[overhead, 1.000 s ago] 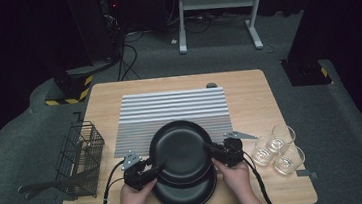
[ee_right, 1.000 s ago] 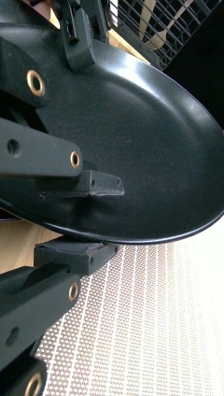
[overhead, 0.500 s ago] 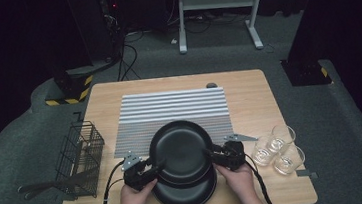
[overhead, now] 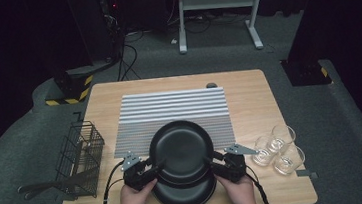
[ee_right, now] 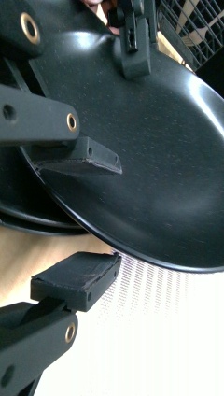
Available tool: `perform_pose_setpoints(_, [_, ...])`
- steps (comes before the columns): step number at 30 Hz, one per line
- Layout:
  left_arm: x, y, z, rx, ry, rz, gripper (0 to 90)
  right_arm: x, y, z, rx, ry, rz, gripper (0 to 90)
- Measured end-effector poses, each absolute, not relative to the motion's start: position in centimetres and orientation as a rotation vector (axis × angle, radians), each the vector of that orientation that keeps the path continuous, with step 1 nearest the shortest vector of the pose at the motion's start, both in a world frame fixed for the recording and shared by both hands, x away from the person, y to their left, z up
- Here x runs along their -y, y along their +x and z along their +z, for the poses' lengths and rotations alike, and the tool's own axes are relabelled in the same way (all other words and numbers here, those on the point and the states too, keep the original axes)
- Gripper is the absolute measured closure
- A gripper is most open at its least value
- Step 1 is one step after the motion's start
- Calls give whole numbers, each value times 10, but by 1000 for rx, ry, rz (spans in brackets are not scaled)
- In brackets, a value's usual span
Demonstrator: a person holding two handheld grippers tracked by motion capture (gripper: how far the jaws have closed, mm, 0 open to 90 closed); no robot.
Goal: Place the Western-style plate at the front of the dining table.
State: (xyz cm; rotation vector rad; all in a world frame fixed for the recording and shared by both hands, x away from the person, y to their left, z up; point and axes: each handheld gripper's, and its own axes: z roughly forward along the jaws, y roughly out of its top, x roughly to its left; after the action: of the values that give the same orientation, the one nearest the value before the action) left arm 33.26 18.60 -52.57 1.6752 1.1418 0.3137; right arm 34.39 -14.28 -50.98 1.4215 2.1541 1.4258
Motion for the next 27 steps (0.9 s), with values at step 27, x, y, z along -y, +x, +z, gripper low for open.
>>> perform_pose_setpoints(27, [-186,344,-524,-1141,1687,283,541,135,368,-504,-2160,1388,1372,622])
